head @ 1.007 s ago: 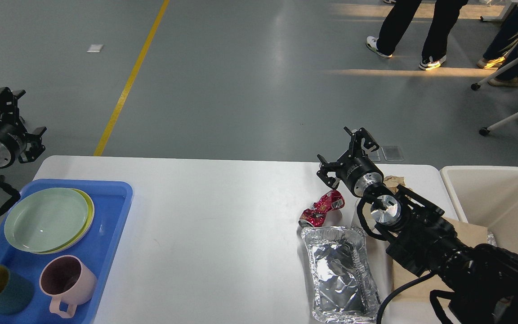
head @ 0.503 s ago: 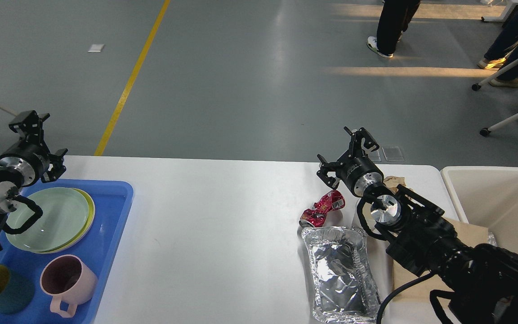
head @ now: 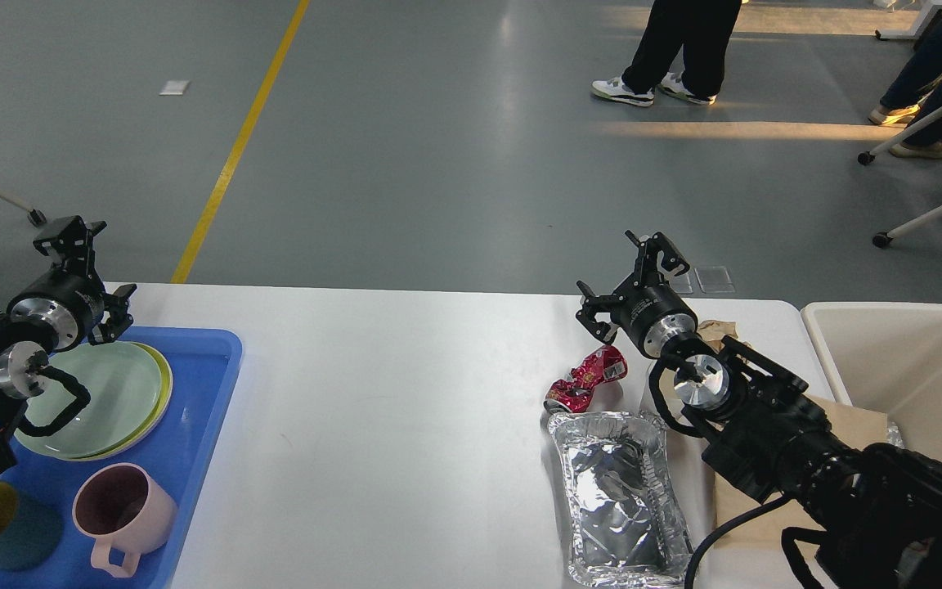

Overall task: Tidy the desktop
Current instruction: 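Lower the left gripper back toward the stacked plates in the tray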

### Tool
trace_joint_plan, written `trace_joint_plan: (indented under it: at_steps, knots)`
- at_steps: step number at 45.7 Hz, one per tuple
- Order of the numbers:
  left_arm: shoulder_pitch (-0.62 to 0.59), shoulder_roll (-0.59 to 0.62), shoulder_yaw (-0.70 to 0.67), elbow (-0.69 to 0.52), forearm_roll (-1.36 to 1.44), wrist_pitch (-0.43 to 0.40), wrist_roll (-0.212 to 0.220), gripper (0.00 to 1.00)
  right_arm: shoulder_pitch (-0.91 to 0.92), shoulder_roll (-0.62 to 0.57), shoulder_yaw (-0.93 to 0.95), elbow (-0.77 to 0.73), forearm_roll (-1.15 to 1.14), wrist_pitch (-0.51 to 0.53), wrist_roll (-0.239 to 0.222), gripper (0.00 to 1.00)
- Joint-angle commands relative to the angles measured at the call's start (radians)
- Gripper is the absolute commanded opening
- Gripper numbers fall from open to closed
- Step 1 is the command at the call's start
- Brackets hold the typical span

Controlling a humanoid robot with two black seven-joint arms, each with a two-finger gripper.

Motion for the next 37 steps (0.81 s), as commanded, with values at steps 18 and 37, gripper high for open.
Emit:
trace_joint_plan:
  at_steps: [18, 37]
  knots:
    - [0.006, -0.020, -0.003, 0.008, -0.001, -0.002, -0.006, 0.96, -0.001, 0.000, 0.000, 0.000, 0.000, 0.000, 0.000, 1.00]
    - [0.008, -0.026, -0.005, 0.008, 0.001, -0.002, -0.028, 0.96, -0.001, 0.000, 0.000, 0.000, 0.000, 0.000, 0.000, 1.00]
